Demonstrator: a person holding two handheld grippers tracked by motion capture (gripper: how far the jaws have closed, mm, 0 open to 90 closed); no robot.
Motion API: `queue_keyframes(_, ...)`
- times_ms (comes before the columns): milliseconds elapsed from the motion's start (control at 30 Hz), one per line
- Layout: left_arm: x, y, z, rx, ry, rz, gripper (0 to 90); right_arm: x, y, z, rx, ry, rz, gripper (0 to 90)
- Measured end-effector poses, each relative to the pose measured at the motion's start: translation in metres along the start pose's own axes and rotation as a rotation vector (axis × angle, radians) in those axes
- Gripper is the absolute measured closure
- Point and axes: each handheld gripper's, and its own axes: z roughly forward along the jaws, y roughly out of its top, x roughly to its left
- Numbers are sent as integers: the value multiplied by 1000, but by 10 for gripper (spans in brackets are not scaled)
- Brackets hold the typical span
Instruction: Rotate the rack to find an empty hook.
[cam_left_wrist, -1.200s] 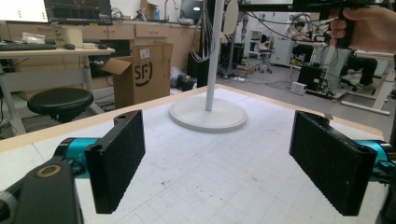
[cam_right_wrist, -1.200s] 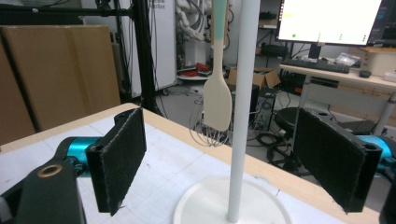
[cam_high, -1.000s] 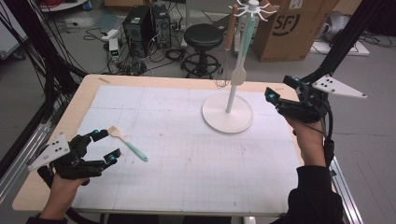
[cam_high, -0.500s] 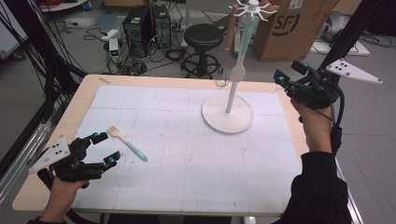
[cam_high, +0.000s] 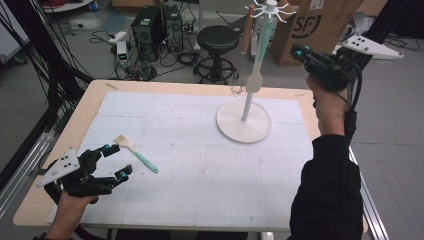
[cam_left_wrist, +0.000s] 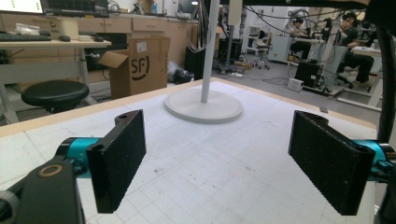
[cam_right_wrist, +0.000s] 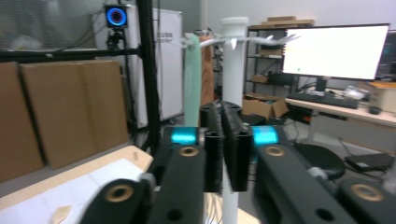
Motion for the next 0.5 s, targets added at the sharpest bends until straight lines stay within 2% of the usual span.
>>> queue_keyframes(100,0,1,1,-1,-6,0,197,1,10,10,14,-51,-19,893)
queue_keyframes(267,2,3,-2,-14,-6,-6,196,-3,22,21,12,-96,-8,893)
queue_keyframes(500,6,0,-6,-19,-2,-18,196,-6,34,29,8,-128,1,893)
